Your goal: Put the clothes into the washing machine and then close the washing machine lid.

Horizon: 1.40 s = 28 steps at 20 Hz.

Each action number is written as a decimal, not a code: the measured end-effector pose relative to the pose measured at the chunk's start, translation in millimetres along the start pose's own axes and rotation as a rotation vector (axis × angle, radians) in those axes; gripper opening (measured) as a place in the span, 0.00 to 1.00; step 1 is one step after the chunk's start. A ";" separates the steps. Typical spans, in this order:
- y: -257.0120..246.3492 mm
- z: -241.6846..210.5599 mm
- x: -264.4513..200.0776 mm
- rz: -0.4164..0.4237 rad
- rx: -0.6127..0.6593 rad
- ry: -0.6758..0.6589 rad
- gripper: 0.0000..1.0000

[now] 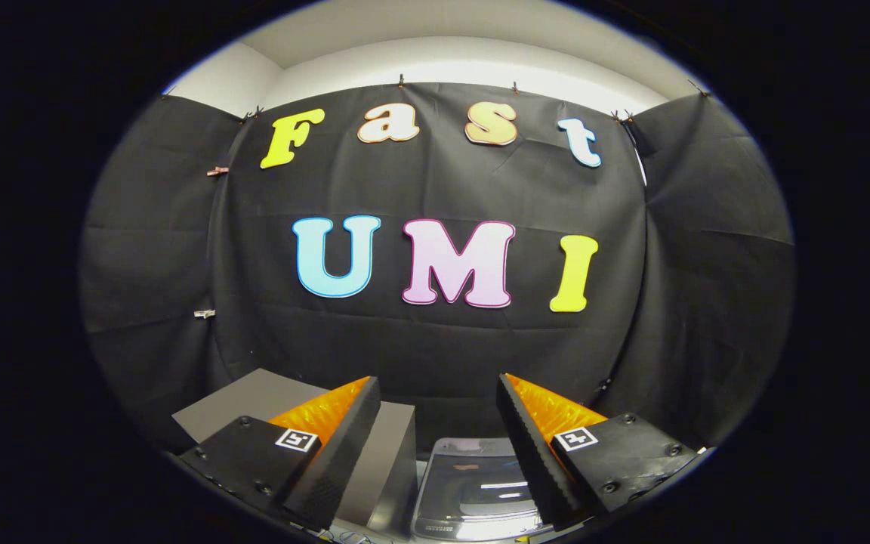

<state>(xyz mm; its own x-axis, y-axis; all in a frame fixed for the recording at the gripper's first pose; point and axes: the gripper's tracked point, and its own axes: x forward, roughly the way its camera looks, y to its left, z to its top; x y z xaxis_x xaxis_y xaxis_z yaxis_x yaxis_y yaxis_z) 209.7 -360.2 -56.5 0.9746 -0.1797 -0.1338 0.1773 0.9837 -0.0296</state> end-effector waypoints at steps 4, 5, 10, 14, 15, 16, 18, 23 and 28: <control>3.5 0.4 3.4 0.008 0.010 0.005 0.98; 3.4 0.0 3.6 0.008 0.009 0.006 0.98; 10.4 -5.1 4.9 0.030 0.011 0.027 0.98; 11.1 -7.7 4.0 0.033 0.029 0.037 0.98; 11.5 -7.9 2.8 0.033 0.036 0.039 0.98; 12.3 -8.8 2.4 0.035 0.041 0.040 0.98; 14.9 -12.1 0.1 0.039 0.038 0.045 0.98; 15.9 -16.4 -5.5 0.046 0.029 0.054 0.98; 7.2 -18.0 -7.4 0.038 0.024 0.058 0.98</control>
<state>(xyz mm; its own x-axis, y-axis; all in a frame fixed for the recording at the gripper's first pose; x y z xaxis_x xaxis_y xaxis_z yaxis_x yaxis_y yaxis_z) 201.3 -351.9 -73.5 0.9713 -0.1417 -0.1911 0.1444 0.9895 0.0001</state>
